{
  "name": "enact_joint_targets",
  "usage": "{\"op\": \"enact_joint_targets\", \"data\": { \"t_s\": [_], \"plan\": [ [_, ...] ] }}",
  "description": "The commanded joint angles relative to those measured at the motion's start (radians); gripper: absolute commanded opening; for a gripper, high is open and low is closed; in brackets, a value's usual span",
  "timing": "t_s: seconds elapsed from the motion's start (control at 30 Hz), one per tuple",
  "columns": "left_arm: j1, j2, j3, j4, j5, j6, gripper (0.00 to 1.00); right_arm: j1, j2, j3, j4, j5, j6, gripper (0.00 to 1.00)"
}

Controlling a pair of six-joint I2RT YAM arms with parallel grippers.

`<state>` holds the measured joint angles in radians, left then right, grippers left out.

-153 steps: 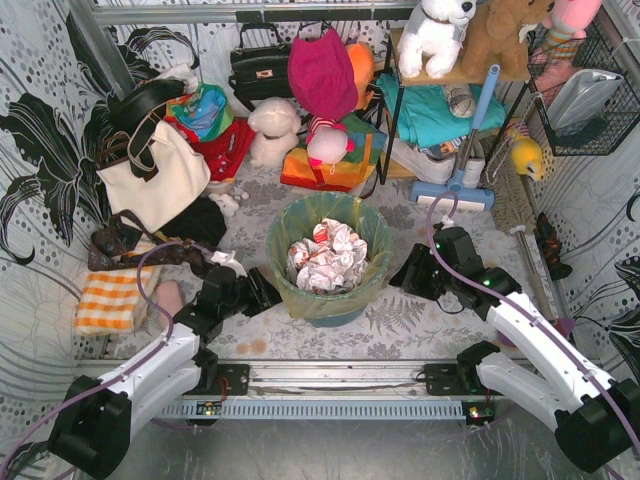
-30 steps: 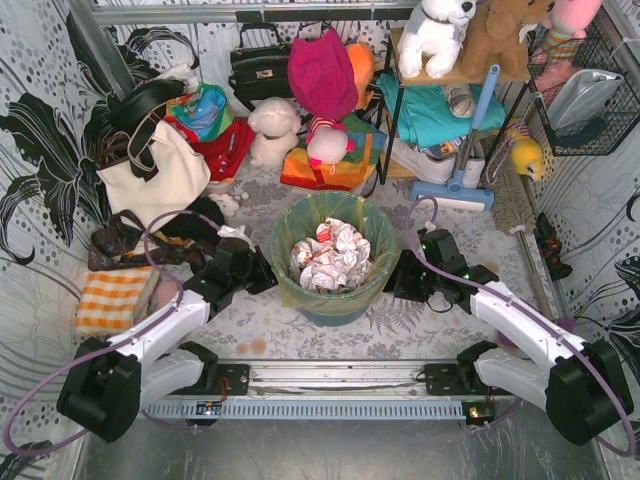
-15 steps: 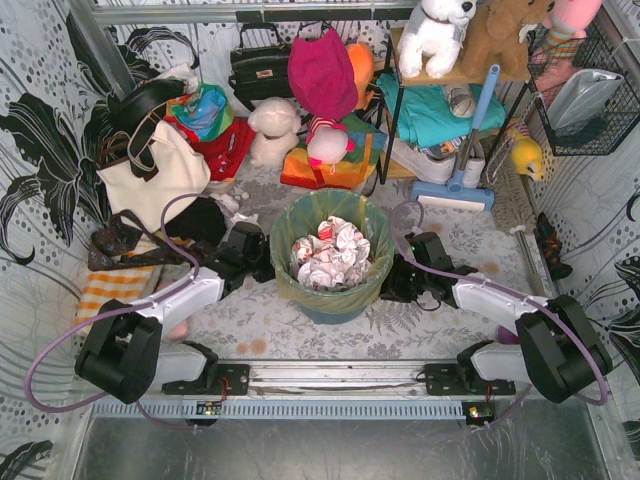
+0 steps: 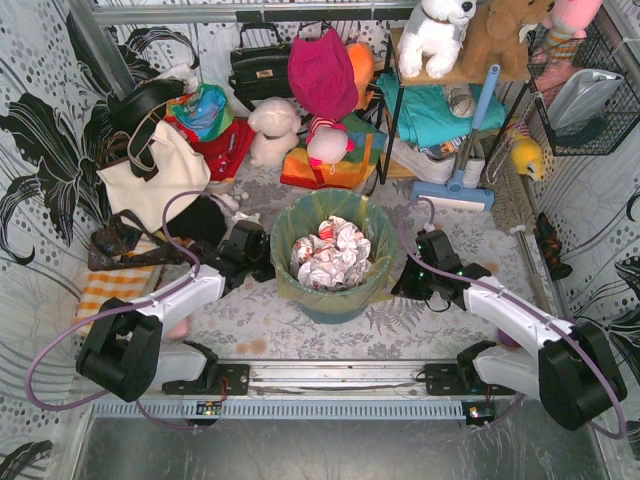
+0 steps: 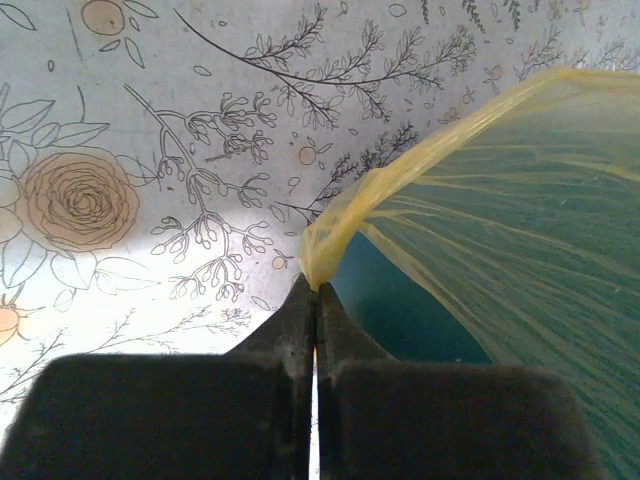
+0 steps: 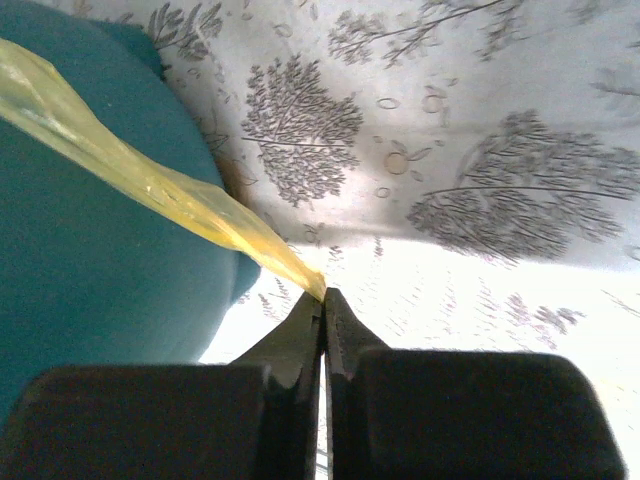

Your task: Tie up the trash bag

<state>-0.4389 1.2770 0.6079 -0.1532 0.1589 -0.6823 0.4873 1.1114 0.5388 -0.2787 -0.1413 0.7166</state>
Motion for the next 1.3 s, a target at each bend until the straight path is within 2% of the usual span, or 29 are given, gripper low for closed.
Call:
{"op": "enact_joint_targets", "data": {
  "t_s": [0.0, 0.17, 0.23, 0.3, 0.37, 0.47, 0.6, 1.07, 1.17, 1.27],
  "plan": [
    [-0.007, -0.014, 0.044, -0.034, -0.059, 0.044, 0.0, -0.006, -0.016, 0.07, -0.202, 0.127, -0.05, 0.0],
    [-0.008, -0.011, 0.046, -0.041, -0.051, 0.052, 0.0, -0.006, 0.003, 0.103, -0.168, 0.066, -0.049, 0.02],
    [-0.007, -0.011, 0.041, -0.034, -0.041, 0.051, 0.0, -0.006, -0.003, 0.093, -0.112, 0.02, -0.038, 0.2],
    [-0.007, -0.013, 0.04, -0.029, -0.038, 0.05, 0.0, -0.006, 0.0, 0.077, -0.05, -0.015, -0.029, 0.3],
    [-0.006, -0.011, 0.037, -0.028, -0.038, 0.05, 0.0, -0.006, 0.014, 0.058, 0.017, -0.053, -0.006, 0.34],
    [-0.007, -0.011, 0.03, -0.025, -0.038, 0.047, 0.0, -0.007, 0.059, 0.041, 0.102, -0.103, 0.026, 0.36],
    [-0.008, -0.011, 0.023, -0.019, -0.039, 0.046, 0.0, -0.006, 0.12, 0.027, 0.19, -0.144, 0.05, 0.37],
    [-0.006, -0.008, 0.005, -0.012, -0.037, 0.044, 0.0, -0.006, 0.288, -0.052, 0.345, -0.228, 0.078, 0.35],
    [-0.007, -0.015, -0.001, -0.013, -0.041, 0.042, 0.0, -0.006, 0.286, -0.056, 0.34, -0.216, 0.075, 0.28],
    [-0.007, -0.035, -0.008, -0.031, -0.063, 0.038, 0.0, -0.006, 0.256, -0.057, 0.309, -0.188, 0.069, 0.16]
  ]
}}
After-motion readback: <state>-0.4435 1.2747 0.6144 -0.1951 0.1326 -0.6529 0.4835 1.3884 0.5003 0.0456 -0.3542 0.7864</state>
